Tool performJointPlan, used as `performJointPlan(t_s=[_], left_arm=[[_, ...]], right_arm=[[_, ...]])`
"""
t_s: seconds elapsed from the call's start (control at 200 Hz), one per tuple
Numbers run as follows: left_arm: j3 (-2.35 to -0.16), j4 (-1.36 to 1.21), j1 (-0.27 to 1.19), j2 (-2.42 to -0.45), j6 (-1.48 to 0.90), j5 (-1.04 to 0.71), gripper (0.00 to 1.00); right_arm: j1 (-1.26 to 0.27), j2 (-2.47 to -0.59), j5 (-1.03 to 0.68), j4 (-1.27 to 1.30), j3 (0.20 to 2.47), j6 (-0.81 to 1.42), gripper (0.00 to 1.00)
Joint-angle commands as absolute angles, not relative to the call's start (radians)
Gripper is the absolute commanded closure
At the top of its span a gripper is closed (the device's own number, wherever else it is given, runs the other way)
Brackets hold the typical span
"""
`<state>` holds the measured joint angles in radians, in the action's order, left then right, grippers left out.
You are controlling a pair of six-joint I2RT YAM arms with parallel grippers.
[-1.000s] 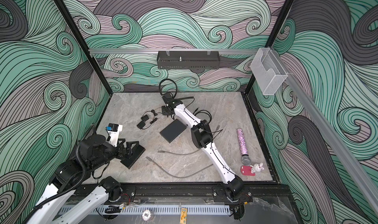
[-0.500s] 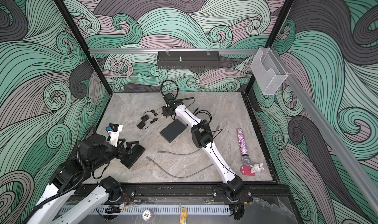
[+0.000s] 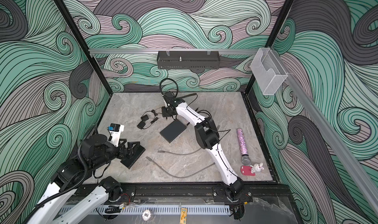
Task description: Insert the plug into the switch port
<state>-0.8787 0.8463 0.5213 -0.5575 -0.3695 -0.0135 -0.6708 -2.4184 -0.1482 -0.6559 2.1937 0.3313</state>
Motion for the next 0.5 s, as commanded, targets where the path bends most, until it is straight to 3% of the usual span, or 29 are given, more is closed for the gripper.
performJointPlan(t_s=[0.0, 0.215, 0.255, 0.315, 0.495], left_arm=[[-0.855, 0.803, 0.519, -0.567, -0.45, -0.071, 0.12], [-0.629, 0.52, 0.518, -0.581, -0.663, -0.244, 0.19], [-0.61, 0.481, 0.518, -0.602, -0.689, -0.269, 0.15], [-0.596, 0.443, 0.52, -0.637, -0.714, -0.296, 0.02], [-0.594, 0.366, 0.523, -0.769, -0.715, -0.333, 0.01]], right_arm=[[-0.704, -2.282, -0.24, -0.605, 2.044, 0.322, 1.0], [-0.723, -1.994, -0.39, -0.386, 1.586, 0.419, 1.0], [-0.723, -1.945, -0.402, -0.365, 1.513, 0.433, 1.0], [-0.723, -1.879, -0.425, -0.321, 1.421, 0.457, 1.0], [-0.719, -1.744, -0.502, -0.207, 1.233, 0.494, 1.0]])
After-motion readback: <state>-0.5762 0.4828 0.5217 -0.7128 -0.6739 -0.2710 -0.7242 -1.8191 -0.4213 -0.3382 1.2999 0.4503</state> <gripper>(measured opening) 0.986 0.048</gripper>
